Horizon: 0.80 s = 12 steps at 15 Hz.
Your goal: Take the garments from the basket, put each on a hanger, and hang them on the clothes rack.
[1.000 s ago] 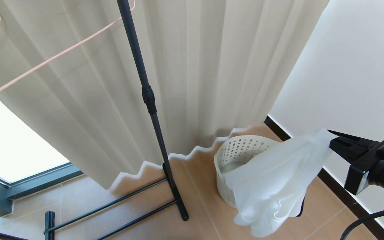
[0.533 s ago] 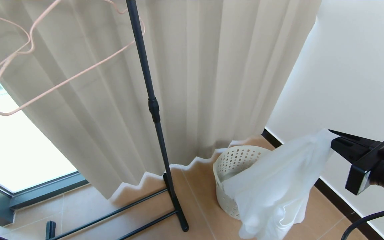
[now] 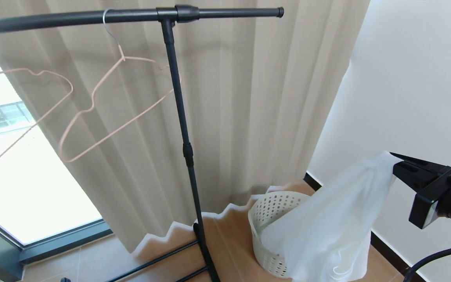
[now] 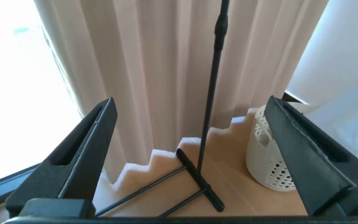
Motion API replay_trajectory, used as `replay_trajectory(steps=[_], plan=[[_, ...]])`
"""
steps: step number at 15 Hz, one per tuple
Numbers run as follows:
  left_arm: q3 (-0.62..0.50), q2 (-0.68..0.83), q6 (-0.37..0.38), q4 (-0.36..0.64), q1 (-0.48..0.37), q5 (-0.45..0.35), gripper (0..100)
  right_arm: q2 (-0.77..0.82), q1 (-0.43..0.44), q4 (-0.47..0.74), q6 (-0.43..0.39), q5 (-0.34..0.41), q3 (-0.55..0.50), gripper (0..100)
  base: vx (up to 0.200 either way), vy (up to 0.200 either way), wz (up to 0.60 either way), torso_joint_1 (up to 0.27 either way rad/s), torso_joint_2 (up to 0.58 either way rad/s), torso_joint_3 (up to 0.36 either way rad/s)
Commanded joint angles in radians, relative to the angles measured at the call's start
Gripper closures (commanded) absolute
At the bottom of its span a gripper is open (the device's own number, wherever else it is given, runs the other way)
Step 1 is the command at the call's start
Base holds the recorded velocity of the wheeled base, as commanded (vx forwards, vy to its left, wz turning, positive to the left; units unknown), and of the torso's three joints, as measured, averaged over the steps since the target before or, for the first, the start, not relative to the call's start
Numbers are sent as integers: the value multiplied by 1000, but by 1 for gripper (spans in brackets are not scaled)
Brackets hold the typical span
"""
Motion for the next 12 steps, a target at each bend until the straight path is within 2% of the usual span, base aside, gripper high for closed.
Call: replay_trajectory(steps=[1,5,12], plan=[[0,0,1,0,0,0,0,1,0,0,-1,0,3,100,0,0,0,183,-515,-124],[0,0,-1,0,0,2,0,3,0,0,-1,0,9,100,0,0,0,210,-535,-144],[0,0,1,0,0,2,0,3,0,0,-1,0,9,100,0,0,0,246,-580,-310]])
